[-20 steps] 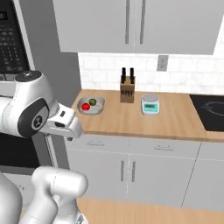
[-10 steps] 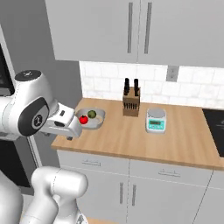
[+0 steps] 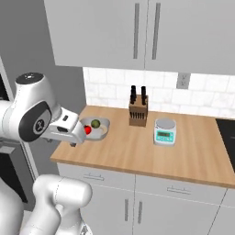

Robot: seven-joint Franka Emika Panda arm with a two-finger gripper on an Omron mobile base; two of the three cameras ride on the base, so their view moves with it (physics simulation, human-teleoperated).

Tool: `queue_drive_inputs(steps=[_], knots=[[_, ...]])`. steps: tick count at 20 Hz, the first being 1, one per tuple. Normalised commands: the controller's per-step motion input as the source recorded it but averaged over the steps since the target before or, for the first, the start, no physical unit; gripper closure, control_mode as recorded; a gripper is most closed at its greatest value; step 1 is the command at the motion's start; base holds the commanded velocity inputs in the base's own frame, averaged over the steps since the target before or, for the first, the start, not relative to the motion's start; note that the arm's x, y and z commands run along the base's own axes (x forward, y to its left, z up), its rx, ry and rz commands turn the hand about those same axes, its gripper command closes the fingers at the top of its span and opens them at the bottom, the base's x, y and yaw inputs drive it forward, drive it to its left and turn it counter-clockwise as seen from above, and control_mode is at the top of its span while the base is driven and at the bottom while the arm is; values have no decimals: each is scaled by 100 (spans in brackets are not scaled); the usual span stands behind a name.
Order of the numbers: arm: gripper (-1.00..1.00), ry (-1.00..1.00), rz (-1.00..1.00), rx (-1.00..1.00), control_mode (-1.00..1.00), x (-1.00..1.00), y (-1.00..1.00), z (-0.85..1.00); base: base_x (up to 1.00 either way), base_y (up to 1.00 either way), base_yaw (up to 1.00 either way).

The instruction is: Take the meat container that has the chicken drumstick and place it on the second highest rack of the freezer. Then take the vegetable container that has the lime and tomato and place it on the highest rack of the freezer.

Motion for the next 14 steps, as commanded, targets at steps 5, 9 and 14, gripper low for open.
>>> queue_drive_inputs(steps=[5,9,14], knots=[[-100,0,0,1,-100,15,-7,-1,48,-23,0],[-100,0,0,5,-100,98,-39,-7,0,0,0],[-100,0,0,3,-100,100,-20,-16,0,0,0]])
